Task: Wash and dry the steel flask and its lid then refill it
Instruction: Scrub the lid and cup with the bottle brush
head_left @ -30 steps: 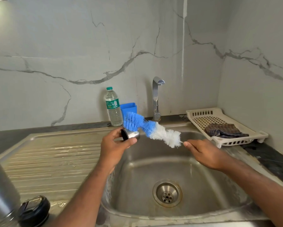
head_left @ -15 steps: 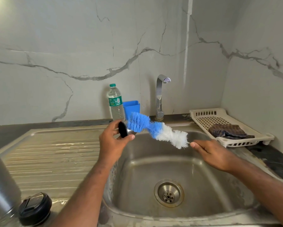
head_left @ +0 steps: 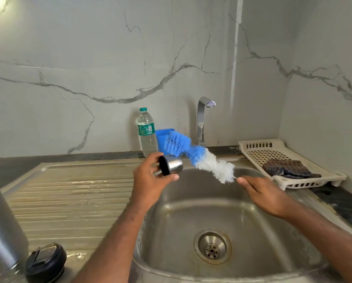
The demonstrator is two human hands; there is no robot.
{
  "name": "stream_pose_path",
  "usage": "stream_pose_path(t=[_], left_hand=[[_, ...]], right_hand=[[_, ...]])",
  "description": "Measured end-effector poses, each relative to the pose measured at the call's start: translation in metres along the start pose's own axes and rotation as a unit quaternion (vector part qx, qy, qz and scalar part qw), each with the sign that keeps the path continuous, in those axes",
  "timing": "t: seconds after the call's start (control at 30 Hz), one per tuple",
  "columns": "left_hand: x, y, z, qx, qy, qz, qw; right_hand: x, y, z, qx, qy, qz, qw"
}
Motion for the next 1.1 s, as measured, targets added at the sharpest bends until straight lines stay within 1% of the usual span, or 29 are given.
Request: stream_pose_path(t=[0.07, 0.1, 0.2, 0.27, 0.37, 0.43, 0.5, 0.57, 0.67, 0.7, 0.8, 0.87, 1.0, 1.1], left_hand=[[0.004, 0.013, -0.006, -0.016, 0.024, 0.039, 0.999], [0.005, 0.017, -0.010, -0.013, 0.036, 0.046, 0.998], [0.005, 0.006, -0.017, -0.018, 0.062, 0.005, 0.998], [0.003, 0.000, -0.021, -0.092, 0.091, -0.005, 0.992], [0.002, 0.005, -0.029, -0.231, 0.160, 0.007, 0.960], [-0.002, -0.002, -0.034, -0.269, 0.200, -0.028, 0.942], [-0.009, -0.016, -0.033, -0.276, 0.221, -0.066, 0.933], [-0.010, -0.021, -0.030, -0.305, 0.229, -0.070, 0.922], [-0.006, -0.011, -0.033, -0.399, 0.243, -0.030, 0.883], [-0.005, -0.011, -0.035, -0.414, 0.249, -0.030, 0.875], [-0.010, -0.022, -0.034, -0.409, 0.264, -0.057, 0.872], [-0.011, -0.025, -0.031, -0.425, 0.264, -0.054, 0.864], [-0.006, -0.018, -0.024, -0.503, 0.246, -0.047, 0.827], [-0.010, -0.029, -0.017, -0.527, 0.243, -0.083, 0.811]], right_hand=[[-0.003, 0.000, 0.001, -0.007, 0.014, -0.010, 1.000], [-0.004, 0.000, 0.001, -0.011, 0.022, -0.011, 1.000], [-0.003, 0.001, -0.003, -0.006, 0.018, 0.006, 1.000], [-0.001, 0.002, -0.003, 0.002, 0.010, 0.010, 1.000], [-0.004, 0.004, -0.001, -0.002, 0.019, 0.004, 1.000], [-0.004, 0.005, -0.002, 0.001, 0.020, 0.012, 1.000], [-0.002, 0.004, -0.005, 0.004, 0.017, 0.018, 1.000], [0.000, 0.002, -0.008, 0.004, 0.025, 0.013, 1.000], [-0.004, 0.004, -0.007, 0.007, 0.032, 0.009, 0.999], [-0.004, 0.005, -0.007, 0.009, 0.029, 0.012, 0.999], [0.000, -0.001, -0.019, 0.024, 0.028, 0.003, 0.999], [0.001, -0.008, -0.025, 0.039, 0.034, -0.013, 0.999], [-0.002, -0.004, -0.015, 0.060, 0.015, -0.016, 0.998], [-0.001, -0.009, -0.023, 0.088, 0.023, -0.017, 0.996]])
Point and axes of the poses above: each hand's wrist, its own x-axis towards the middle knuckle, its own y-axis out of the back of the hand, z = x × y, the point moved 10 cm from there along x, towards the middle knuckle, and after that the axes turned 6 degrees about y, right-handed, at the moved point
